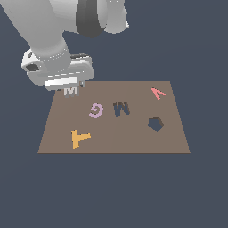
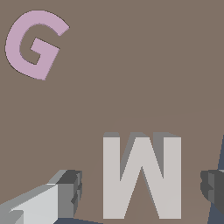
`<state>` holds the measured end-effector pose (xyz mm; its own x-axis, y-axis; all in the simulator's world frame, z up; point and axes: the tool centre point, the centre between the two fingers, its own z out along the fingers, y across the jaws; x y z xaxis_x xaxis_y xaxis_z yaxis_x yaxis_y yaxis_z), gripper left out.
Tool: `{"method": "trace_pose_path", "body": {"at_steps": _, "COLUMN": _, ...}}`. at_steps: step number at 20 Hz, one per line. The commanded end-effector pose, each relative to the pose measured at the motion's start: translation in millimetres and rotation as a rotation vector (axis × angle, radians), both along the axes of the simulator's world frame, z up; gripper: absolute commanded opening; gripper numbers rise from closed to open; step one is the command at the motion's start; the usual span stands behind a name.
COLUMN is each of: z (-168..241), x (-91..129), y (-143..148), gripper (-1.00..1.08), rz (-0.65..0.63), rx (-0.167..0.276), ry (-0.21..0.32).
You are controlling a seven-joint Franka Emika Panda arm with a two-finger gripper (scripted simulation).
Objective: Insert a designated object into the corresponding slot on a board.
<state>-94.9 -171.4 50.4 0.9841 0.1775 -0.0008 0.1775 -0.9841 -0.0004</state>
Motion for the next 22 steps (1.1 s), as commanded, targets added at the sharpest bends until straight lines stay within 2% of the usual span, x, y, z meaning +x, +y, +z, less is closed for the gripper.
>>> {"method": "trace_pose_path", "body": {"at_steps": 1, "z": -1.2, "x": 0.2, "y": 0.1, "gripper": 1.00, "rz": 0.001, "rx": 0.000, "ry": 0.000}}
{"method": "trace_pose_path", "body": {"at_steps": 10, "z": -20.5, "x": 0.3, "y": -0.6, "gripper": 1.00, "rz": 0.003, "rx": 0.000, "ry": -0.001}}
{"method": "trace_pose_path", "body": {"at_steps": 11, "z": -20.5, "x": 0.3, "y": -0.6, "gripper": -1.00, "rz": 0.003, "rx": 0.000, "ry": -0.001}}
{"method": "trace_pose_path", "body": {"at_steps": 22, "z": -19.1, "x": 0.8, "y": -0.8, "gripper": -1.00, "rz": 0.003, "rx": -0.001, "ry": -0.002}}
